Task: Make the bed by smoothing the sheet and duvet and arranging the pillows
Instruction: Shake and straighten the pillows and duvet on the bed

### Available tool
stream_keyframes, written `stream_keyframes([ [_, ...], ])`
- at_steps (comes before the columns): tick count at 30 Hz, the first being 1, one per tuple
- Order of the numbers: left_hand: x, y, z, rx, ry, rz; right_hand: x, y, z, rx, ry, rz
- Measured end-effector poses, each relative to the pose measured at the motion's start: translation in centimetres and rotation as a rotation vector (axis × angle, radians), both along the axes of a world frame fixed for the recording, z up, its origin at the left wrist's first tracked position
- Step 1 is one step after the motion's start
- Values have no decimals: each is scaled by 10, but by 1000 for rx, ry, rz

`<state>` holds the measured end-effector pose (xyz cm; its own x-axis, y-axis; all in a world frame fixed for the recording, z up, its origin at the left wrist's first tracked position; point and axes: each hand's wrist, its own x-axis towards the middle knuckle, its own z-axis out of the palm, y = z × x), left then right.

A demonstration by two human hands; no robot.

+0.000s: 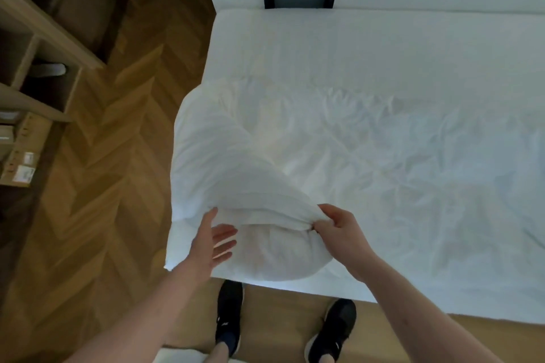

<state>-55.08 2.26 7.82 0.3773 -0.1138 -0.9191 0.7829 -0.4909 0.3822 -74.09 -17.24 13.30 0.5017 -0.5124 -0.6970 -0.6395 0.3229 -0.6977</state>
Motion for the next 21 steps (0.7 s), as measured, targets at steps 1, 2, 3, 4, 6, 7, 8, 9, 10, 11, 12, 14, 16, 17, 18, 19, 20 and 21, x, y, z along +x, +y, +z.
stream_keyframes([
  [1,14,8,-13,22,143,162,5,5,0,14,-12,4],
  [2,24,12,-22,-8,239,276,9,12,1,25,-26,21],
  [3,32,11,-28,-96,290,333,13,19,2,29,-43,50],
  [4,38,5,-32,-194,288,337,16,26,1,30,-61,78],
  [6,49,-17,-26,-289,163,300,21,40,-2,39,-93,127],
  [7,57,-28,-22,-301,95,300,23,46,-4,44,-103,149],
  [8,69,-35,-20,-302,26,304,23,50,-6,51,-111,164],
  [9,82,-39,-19,-293,-25,321,23,53,-9,55,-118,171],
  [10,94,-43,-18,-261,-67,344,23,54,-12,60,-127,174],
  [11,108,-46,-18,-194,-114,390,23,53,-14,68,-133,175],
  [12,119,-54,-9,-124,-175,450,23,51,-17,81,-140,174],
  [14,131,-83,15,17,-408,511,25,47,-23,110,-149,152],
  [16,131,-128,41,69,-675,316,27,44,-30,155,-152,113],
  [17,121,-154,51,43,-813,171,26,43,-33,178,-150,91],
  [18,109,-177,58,5,-928,14,22,41,-35,194,-148,66],
  [19,94,-198,63,-42,-1008,-124,17,39,-39,206,-137,41],
  [20,76,-216,65,-84,-1064,-237,9,36,-44,214,-117,11],
  [21,58,-231,61,-108,-1094,-345,-2,33,-48,217,-88,-31],
])
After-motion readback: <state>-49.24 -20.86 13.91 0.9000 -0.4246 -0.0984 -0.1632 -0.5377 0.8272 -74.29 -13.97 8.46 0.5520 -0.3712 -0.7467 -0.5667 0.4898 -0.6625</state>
